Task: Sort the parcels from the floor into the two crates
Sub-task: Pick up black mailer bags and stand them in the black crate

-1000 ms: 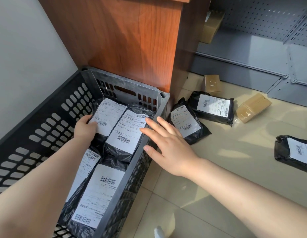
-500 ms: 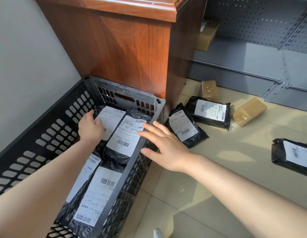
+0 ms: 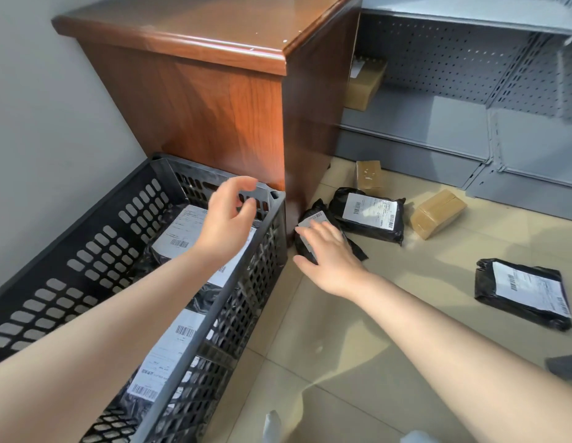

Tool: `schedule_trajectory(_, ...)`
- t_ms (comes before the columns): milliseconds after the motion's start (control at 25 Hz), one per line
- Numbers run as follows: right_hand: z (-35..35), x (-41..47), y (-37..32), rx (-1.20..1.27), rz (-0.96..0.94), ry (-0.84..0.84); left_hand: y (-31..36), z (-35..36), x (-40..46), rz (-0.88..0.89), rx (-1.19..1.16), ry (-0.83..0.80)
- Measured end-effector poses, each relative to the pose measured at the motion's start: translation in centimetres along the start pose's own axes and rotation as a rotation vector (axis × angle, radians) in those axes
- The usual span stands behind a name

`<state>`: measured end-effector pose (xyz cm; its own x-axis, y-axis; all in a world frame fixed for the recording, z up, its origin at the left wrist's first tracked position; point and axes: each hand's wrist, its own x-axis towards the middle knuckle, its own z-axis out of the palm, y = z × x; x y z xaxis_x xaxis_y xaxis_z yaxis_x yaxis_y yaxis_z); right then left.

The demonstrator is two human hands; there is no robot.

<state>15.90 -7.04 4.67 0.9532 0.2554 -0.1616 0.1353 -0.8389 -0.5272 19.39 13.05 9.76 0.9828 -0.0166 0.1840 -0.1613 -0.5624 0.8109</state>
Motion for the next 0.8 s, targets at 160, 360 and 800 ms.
schedule_trajectory(160, 0.1, -0.5, 4.1, -0.054, 0.209, 0.001, 1.9, 5.1, -0.3, -0.03, 0.007, -0.166)
schedule_trajectory(360, 1.4, 0.8, 9.4, 0.058, 0.347, 0.052, -0.6, 11.6, 0.3, -0.302, 0.014, -0.344)
schedule_trajectory(800, 6.1, 4.5, 18.9, 0.183, 0.55, -0.058, -10.3, 20.3, 3.1, -0.804, -0.008, -0.415)
